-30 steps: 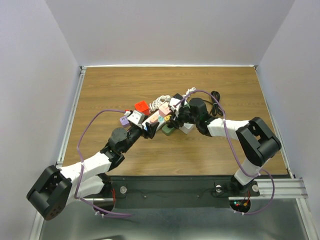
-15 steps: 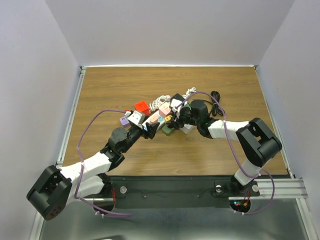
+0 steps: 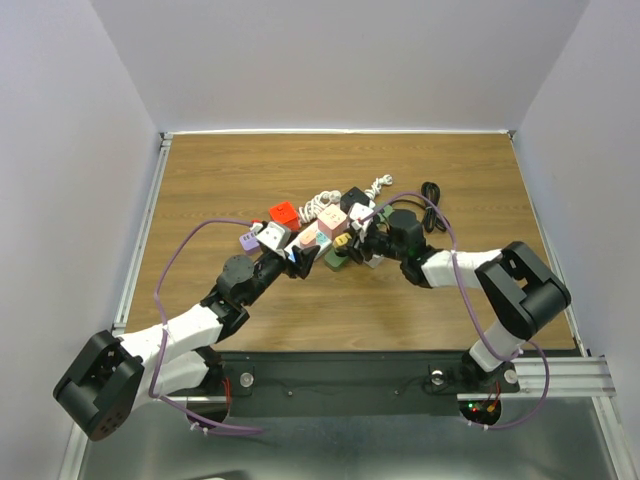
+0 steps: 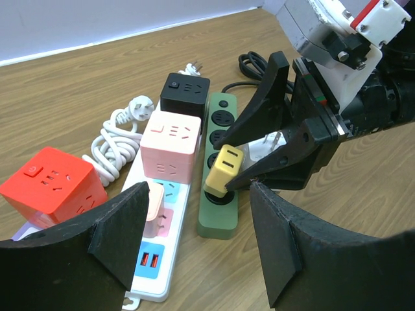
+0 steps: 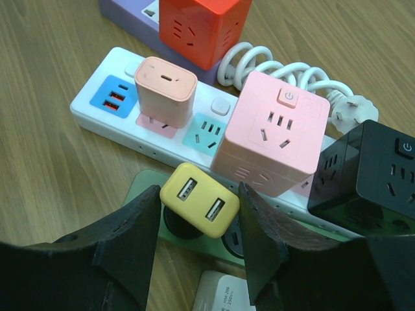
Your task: Insert the plug
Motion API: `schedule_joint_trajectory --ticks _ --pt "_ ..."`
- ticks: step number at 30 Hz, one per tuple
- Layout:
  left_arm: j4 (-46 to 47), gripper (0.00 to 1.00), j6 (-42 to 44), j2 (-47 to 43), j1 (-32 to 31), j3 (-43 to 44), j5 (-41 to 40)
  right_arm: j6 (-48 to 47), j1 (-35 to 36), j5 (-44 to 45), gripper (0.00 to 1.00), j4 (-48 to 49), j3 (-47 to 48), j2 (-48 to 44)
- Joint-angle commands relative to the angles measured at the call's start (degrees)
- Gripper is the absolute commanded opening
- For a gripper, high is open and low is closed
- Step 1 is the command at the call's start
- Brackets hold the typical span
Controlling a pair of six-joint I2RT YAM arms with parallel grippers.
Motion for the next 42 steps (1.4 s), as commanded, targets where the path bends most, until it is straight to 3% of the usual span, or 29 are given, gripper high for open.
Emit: schedule_joint_trajectory --ticks 1,15,23,35,42 --pt "2.9 0.73 0.7 -0.3 0.5 2.2 1.0 2.1 1.4 2.0 0.0 -3.0 -1.3 2.0" --pt "2.9 0.74 1.2 0.8 0.5 2.9 3.4 2.5 2.7 5.4 0.0 -4.4 -1.1 1.6" --pt "3.0 0.64 5.6 5.2 -3.6 4.8 5.5 6.5 2.7 5.4 0.0 -5.2 -2.9 -5.7" --pt "1.2 0.63 11.9 8.6 -13.2 6.4 -1.7 15.7 2.7 7.8 0.01 -12.0 -3.3 -20.3" --pt "2.1 0.63 12.7 10.5 -14.5 7.1 -6.7 18.2 2.7 2.2 0.01 -15.3 -4.1 -26.5"
